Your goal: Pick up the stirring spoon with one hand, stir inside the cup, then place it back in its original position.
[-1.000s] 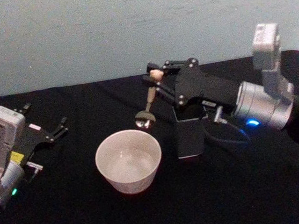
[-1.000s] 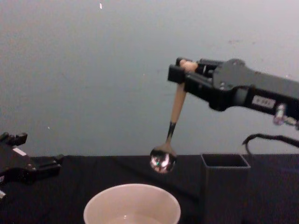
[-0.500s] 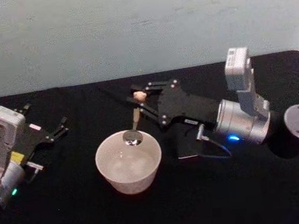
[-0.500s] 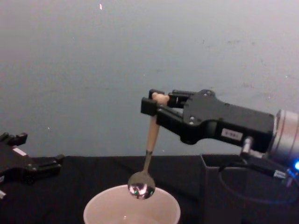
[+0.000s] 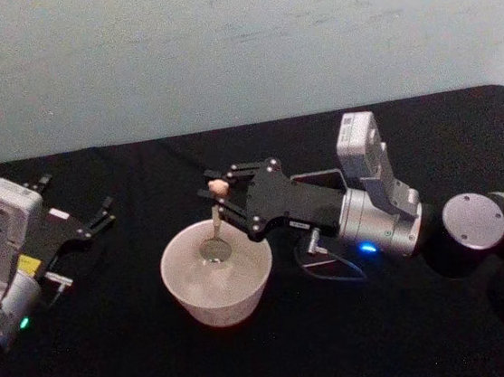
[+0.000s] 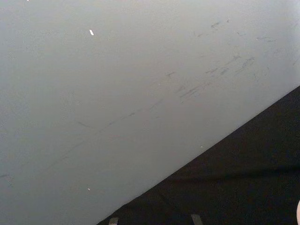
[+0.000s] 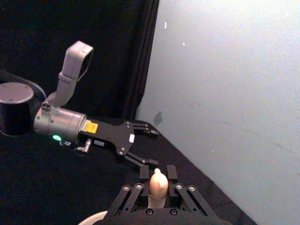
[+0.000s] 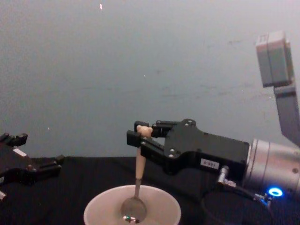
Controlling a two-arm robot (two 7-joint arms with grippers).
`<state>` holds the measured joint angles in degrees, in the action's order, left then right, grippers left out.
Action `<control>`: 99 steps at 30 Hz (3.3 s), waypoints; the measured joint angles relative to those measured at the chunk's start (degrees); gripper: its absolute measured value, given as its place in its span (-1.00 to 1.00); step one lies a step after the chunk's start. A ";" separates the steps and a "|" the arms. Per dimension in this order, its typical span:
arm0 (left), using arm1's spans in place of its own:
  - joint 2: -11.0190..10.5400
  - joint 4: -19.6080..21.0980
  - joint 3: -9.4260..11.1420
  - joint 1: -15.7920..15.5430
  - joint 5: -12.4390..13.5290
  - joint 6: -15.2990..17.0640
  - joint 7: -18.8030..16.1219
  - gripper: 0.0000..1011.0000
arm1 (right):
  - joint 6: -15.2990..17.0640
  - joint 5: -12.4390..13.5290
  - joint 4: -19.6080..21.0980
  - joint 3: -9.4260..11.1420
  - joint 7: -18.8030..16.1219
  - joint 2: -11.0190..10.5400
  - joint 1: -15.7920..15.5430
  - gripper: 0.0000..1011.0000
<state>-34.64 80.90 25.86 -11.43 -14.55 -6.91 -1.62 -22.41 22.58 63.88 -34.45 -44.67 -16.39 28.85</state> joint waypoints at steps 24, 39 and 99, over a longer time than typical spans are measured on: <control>0.00 0.00 0.00 0.00 0.00 0.00 0.00 0.98 | -0.81 -1.79 -0.89 1.29 0.63 0.28 -0.47 -0.57; 0.00 0.00 0.00 0.00 0.00 0.00 0.00 0.98 | 1.00 0.67 7.72 1.93 -1.98 -5.45 -5.30 -0.57; 0.00 0.00 0.00 0.00 0.00 0.00 0.00 0.98 | 3.26 1.79 9.78 1.17 -1.87 -5.98 -6.72 -0.57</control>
<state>-34.64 80.90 25.86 -11.43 -14.55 -6.91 -1.62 -19.15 24.37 73.67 -33.28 -46.54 -22.37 22.13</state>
